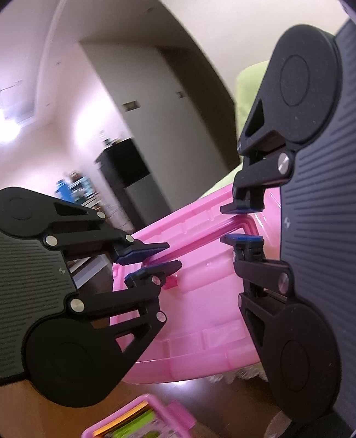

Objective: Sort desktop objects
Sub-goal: 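Lift the pink lid off the sofa with both tools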

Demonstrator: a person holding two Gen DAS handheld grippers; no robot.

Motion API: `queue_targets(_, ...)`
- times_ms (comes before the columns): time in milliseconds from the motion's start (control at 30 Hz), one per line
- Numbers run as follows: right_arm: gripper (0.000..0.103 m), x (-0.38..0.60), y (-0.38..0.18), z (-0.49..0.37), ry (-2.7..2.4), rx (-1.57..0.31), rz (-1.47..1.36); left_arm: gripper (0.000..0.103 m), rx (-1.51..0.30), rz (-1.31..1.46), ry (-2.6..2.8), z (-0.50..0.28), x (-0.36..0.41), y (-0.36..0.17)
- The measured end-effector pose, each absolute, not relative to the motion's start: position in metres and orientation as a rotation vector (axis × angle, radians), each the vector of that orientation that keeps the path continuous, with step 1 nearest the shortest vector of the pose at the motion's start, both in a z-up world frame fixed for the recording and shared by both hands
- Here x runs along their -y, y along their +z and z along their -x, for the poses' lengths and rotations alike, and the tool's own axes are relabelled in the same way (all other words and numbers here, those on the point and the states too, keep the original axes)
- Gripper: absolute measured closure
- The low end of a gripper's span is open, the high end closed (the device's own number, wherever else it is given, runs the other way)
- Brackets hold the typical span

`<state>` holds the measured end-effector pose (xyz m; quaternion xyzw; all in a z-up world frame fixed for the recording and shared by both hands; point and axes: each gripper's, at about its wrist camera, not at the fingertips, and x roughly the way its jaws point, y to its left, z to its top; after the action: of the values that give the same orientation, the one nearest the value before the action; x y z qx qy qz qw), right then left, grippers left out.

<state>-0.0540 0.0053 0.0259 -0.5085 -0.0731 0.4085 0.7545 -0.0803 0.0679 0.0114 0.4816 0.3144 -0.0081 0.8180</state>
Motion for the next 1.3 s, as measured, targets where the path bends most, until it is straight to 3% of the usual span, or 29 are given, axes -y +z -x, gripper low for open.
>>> queue_targets(667, 0.092, -0.001, 0.053, 0.149, 1.234, 0.272, 1.071, 0.090, -0.869, -0.907, 0.237, 0.200, -0.035, 0.038)
queue_targets(1300, 0.092, -0.015, -0.006, 0.237, 1.579, 0.031, 1.203, 0.095, -1.070, -0.623, 0.207, 0.293, -0.024, -0.014)
